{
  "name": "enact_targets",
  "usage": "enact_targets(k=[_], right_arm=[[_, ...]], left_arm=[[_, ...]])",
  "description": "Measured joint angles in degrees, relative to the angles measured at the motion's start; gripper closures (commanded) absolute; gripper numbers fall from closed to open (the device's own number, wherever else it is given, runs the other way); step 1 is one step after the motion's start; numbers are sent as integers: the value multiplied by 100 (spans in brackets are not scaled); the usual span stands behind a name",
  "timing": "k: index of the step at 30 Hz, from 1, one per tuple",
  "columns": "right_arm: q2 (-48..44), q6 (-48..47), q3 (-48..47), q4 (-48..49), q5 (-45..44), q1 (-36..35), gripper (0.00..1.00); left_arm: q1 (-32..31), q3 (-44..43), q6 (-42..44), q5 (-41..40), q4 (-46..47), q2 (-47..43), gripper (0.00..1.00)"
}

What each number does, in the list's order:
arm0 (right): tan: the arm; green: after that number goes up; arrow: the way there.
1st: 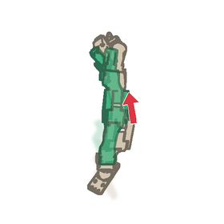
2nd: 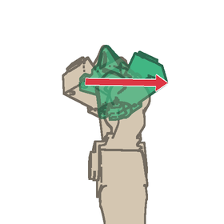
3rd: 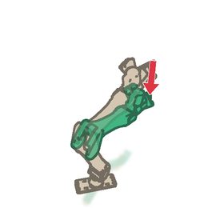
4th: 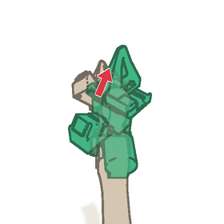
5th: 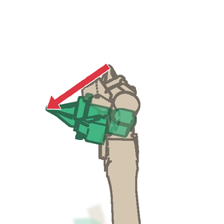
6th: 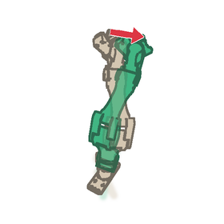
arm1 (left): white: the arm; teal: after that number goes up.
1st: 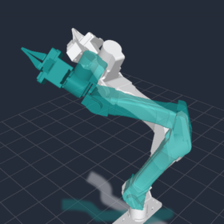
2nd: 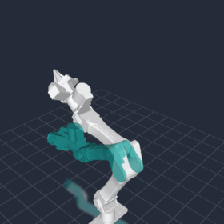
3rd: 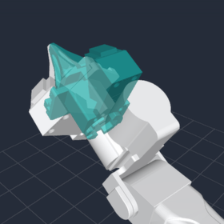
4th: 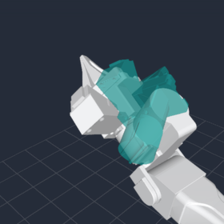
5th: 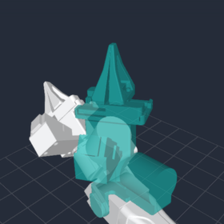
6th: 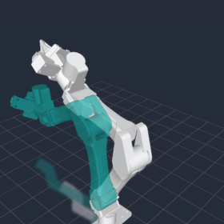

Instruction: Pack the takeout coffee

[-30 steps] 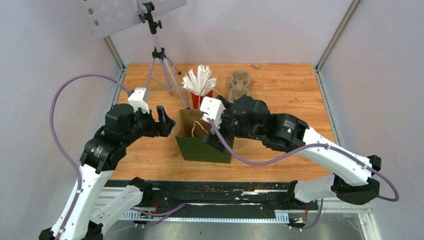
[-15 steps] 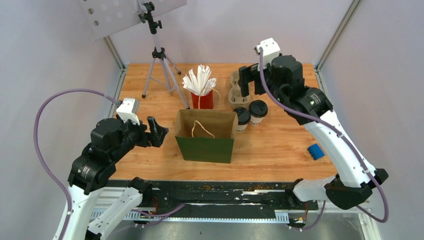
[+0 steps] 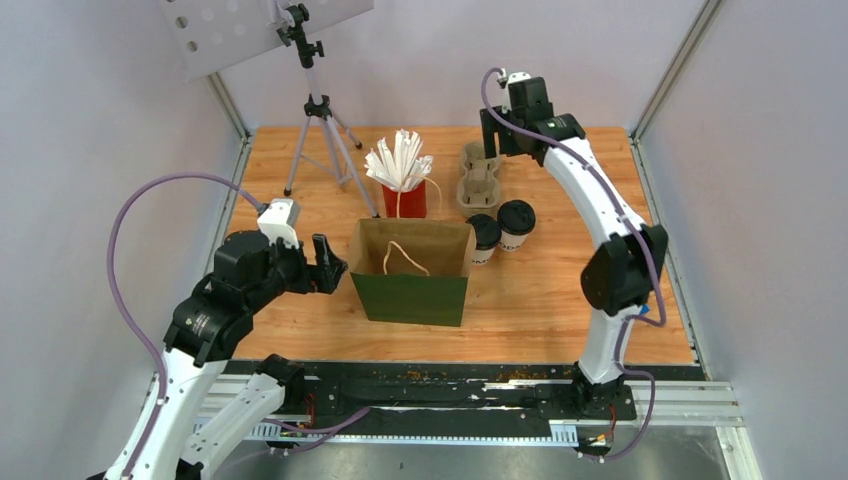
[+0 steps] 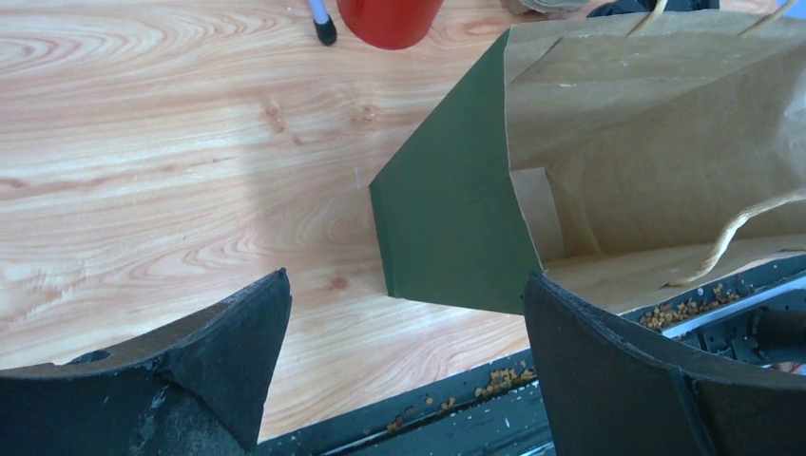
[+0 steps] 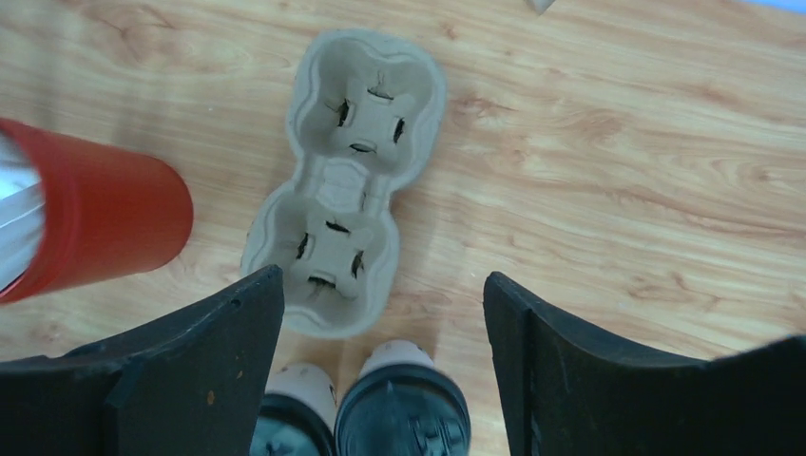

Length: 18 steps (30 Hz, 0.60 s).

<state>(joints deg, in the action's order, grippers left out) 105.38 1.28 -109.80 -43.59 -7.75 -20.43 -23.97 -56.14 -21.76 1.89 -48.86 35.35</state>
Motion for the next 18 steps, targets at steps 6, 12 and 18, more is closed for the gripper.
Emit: enact_targets(k=[6,12,18], right_arm=[[1292,348,-564,-203,483,55,49],[1775,721,-619,-98,544,-20,59],[2022,1001,-887,-39,376,-59,59]], left_arm=[[0,-715,-9,-68,-326,348,3],[0,-741,-22,-94,-415,317,3],[0,-758,4,-94,-562,376,3]])
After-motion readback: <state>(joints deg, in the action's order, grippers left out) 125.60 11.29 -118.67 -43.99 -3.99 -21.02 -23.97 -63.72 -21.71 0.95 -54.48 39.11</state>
